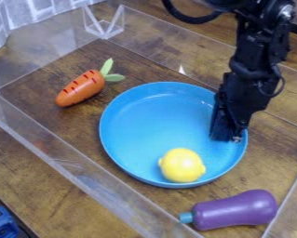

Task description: Put the lemon on the blue tray

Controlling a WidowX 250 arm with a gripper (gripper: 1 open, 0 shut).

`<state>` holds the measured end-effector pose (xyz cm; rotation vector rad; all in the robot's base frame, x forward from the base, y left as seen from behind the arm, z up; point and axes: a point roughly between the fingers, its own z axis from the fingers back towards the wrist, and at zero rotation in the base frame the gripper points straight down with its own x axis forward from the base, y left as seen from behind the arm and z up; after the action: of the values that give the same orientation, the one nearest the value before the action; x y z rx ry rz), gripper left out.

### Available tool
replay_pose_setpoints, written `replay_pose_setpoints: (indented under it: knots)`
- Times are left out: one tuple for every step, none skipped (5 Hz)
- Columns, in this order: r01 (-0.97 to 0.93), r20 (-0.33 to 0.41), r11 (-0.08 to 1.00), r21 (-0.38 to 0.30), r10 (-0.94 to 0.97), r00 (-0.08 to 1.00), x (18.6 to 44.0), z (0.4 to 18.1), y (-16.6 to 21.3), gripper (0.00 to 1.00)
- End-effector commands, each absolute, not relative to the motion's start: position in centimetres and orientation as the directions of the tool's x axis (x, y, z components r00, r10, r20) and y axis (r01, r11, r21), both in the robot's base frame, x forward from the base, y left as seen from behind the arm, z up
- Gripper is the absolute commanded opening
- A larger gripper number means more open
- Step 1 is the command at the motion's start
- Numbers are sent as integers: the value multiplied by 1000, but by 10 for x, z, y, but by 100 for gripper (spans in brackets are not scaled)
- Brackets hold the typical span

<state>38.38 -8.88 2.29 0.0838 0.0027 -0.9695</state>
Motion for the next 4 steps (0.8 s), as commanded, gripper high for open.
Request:
replay_pose_setpoints:
  knots:
    - [801,-41,595,69,-800,598,376,39,-81,0]
    - [777,-48,626,67,-775,630,367,53,-75,0]
    - [766,-49,640,66,-764,643,360,60,-72,0]
    - [755,-46,652,70,-754,655,353,66,-70,0]
